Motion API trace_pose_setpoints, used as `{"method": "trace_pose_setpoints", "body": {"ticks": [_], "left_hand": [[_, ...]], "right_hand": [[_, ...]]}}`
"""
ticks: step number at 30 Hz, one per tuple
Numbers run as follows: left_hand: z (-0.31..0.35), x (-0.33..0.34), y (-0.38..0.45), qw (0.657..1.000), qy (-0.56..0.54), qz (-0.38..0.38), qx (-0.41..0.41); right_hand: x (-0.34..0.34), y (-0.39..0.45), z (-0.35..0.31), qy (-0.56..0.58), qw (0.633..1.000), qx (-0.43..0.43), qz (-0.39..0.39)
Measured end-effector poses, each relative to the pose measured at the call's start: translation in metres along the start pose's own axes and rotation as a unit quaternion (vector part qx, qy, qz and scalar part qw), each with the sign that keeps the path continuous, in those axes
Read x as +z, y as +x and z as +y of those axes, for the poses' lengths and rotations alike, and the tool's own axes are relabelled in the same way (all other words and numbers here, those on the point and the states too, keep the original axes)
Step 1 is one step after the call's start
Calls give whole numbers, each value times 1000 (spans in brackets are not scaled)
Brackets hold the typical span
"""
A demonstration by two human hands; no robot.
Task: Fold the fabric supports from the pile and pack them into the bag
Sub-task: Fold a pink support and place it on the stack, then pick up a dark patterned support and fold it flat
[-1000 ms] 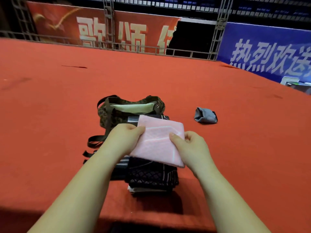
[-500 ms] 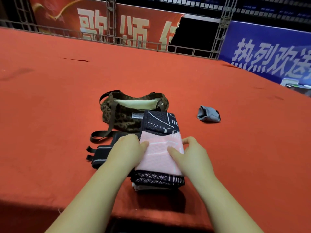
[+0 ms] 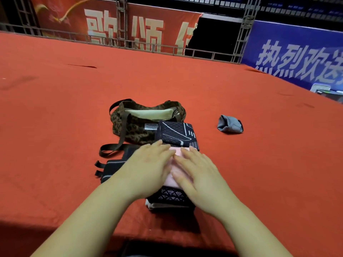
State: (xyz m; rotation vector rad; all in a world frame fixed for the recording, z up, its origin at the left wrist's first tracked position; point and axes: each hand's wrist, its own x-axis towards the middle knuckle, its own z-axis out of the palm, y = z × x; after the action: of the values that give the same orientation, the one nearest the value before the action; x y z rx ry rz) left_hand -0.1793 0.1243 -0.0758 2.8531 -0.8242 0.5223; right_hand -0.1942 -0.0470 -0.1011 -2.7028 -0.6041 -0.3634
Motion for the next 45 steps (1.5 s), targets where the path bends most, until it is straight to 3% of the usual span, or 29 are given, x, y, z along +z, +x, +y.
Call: {"method": "trace_pose_setpoints", "body": {"ticks": [2, 4, 7, 12, 16, 22, 29, 36, 45], "left_hand": [[-1, 6, -6, 986, 3, -162, -50], [-3, 11, -8, 970, -15, -229, -80], [-2, 12, -8, 969, -15, -232, -81], [12, -2, 6, 979, 11, -195, -62], [47, -12, 46, 986, 13, -166, -1], [101, 3, 131, 973, 36, -217, 65], [116, 53, 215, 952, 25, -299, 61], [101, 98, 282, 937, 84, -334, 63], [75, 165, 373, 947, 148, -282, 50]], "right_hand": [[3, -2, 4, -28, 996, 30, -77], [4, -2, 5, -40, 993, 39, -106], [1, -2, 2, -35, 991, 38, -125], [-16, -2, 15, 58, 994, 74, -63], [-36, -10, 51, 14, 991, 121, -62], [-70, -15, 117, -64, 979, 177, -83], [-90, -2, 194, -124, 963, 195, -138], [-70, 47, 265, -114, 957, 203, -173], [-16, 119, 361, -51, 957, 239, -156]]}}
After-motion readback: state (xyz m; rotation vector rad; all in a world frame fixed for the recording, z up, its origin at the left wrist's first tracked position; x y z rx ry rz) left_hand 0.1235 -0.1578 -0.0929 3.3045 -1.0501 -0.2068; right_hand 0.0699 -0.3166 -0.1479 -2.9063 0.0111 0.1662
